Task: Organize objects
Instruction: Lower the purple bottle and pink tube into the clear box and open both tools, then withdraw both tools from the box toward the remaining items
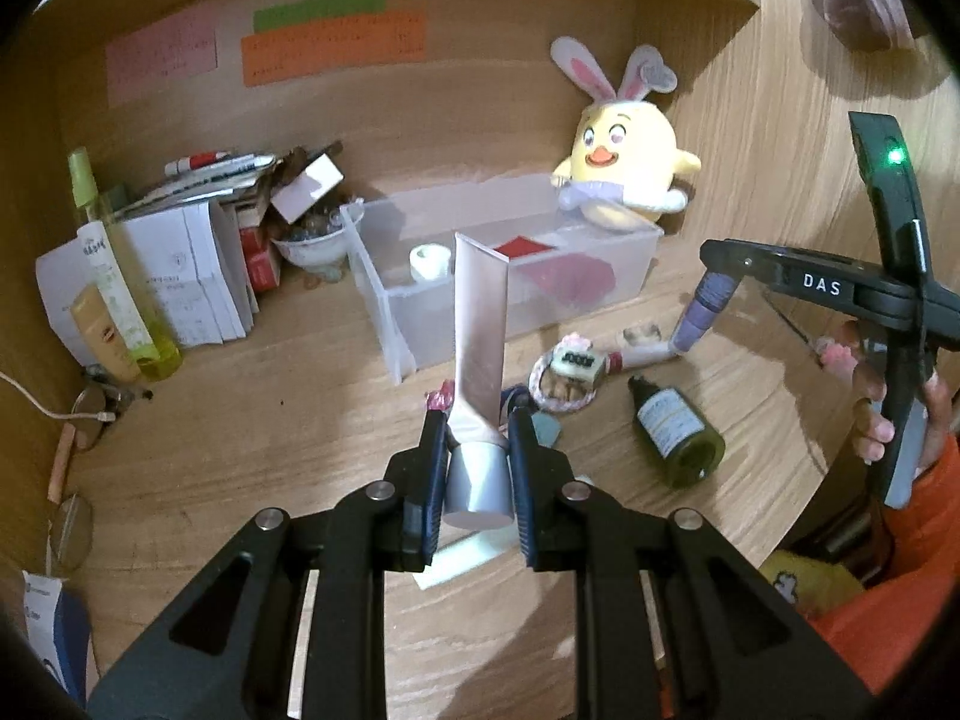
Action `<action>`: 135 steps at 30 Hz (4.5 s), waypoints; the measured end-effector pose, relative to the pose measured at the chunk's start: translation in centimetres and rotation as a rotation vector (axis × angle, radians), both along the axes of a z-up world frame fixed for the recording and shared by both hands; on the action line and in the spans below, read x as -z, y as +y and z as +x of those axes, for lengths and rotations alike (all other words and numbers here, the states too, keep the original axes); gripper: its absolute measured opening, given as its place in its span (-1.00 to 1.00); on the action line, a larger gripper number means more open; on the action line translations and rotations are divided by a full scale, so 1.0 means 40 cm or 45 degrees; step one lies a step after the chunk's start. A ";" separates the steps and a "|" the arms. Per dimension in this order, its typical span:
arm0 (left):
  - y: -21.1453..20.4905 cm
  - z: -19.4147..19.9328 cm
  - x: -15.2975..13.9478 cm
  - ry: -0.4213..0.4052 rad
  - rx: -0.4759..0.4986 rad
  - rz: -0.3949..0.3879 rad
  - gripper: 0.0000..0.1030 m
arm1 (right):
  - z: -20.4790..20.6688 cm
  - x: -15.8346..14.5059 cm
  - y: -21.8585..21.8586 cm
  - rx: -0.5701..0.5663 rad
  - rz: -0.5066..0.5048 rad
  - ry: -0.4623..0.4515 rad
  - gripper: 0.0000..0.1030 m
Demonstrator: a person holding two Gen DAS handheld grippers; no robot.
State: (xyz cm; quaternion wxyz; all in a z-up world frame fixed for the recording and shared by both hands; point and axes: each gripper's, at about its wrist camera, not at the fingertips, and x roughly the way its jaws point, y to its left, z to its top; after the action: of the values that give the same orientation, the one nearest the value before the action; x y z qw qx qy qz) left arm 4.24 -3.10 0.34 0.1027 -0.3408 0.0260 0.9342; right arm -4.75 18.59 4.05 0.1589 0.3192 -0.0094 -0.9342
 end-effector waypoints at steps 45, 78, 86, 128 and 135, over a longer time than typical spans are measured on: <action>-0.001 -0.320 -0.103 0.157 -0.175 0.024 -0.62 | -0.202 -0.167 -0.072 -0.098 0.024 0.247 -0.54; 0.005 -0.457 0.036 -0.042 -0.175 -0.024 -0.61 | -0.326 0.018 -0.178 -0.089 0.320 0.111 -0.47; 0.003 -0.444 0.028 -0.025 -0.161 -0.012 -0.37 | -0.344 0.053 -0.206 -0.219 0.227 -0.029 -0.36; -0.074 -0.191 0.011 -0.032 -0.197 -0.005 0.79 | -0.082 0.039 -0.144 -0.233 0.214 -0.044 0.58; -0.065 -0.147 0.056 -0.101 -0.190 -0.008 0.79 | -0.031 0.084 -0.147 -0.240 0.203 -0.114 0.58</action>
State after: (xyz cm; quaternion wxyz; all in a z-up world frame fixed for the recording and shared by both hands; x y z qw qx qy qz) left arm -1.63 -5.69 -1.91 0.0325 -0.3788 -0.0005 0.9249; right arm -5.99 12.73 0.68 0.2197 0.3718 0.0881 -0.8976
